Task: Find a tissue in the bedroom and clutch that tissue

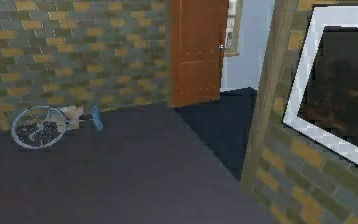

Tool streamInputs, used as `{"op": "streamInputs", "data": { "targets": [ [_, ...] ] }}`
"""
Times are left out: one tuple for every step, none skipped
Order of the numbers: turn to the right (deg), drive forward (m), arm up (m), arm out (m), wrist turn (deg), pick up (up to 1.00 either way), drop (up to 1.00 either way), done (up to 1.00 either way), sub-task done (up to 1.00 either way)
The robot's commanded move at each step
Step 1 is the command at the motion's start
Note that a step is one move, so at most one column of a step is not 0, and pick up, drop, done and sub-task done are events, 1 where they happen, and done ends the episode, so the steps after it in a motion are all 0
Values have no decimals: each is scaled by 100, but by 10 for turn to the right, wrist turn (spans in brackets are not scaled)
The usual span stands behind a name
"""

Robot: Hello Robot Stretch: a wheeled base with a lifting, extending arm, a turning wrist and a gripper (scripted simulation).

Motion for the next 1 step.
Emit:
{"op": "streamInputs", "data": {
  "targets": [
    [0, 100, 0, 0, 0, 0, 0, 0, 0]
  ]
}}
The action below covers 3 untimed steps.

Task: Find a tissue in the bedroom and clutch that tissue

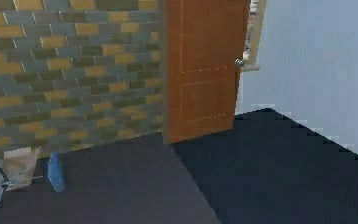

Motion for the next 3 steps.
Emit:
{"op": "streamInputs", "data": {
  "targets": [
    [-60, 0, 0, 0, 0, 0, 0, 0, 0],
    [0, 35, 0, 0, 0, 0, 0, 0, 0],
    [240, 0, 0, 0, 0, 0, 0, 0, 0]
  ]
}}
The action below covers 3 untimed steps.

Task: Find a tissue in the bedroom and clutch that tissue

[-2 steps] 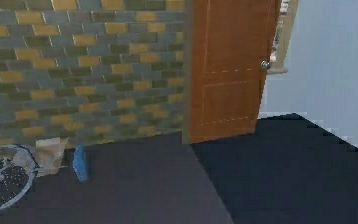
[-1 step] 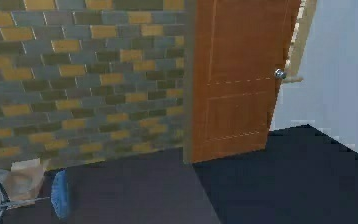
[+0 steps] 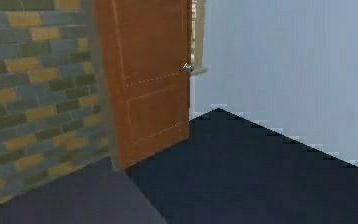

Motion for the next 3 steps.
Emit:
{"op": "streamInputs", "data": {
  "targets": [
    [0, 45, 0, 0, 0, 0, 0, 0, 0],
    [450, 0, 0, 0, 0, 0, 0, 0, 0],
    [30, 0, 0, 0, 0, 0, 0, 0, 0]
  ]
}}
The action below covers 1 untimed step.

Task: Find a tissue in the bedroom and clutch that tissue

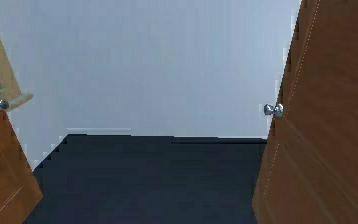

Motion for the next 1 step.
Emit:
{"op": "streamInputs", "data": {
  "targets": [
    [-420, 0, 0, 0, 0, 0, 0, 0, 0]
  ]
}}
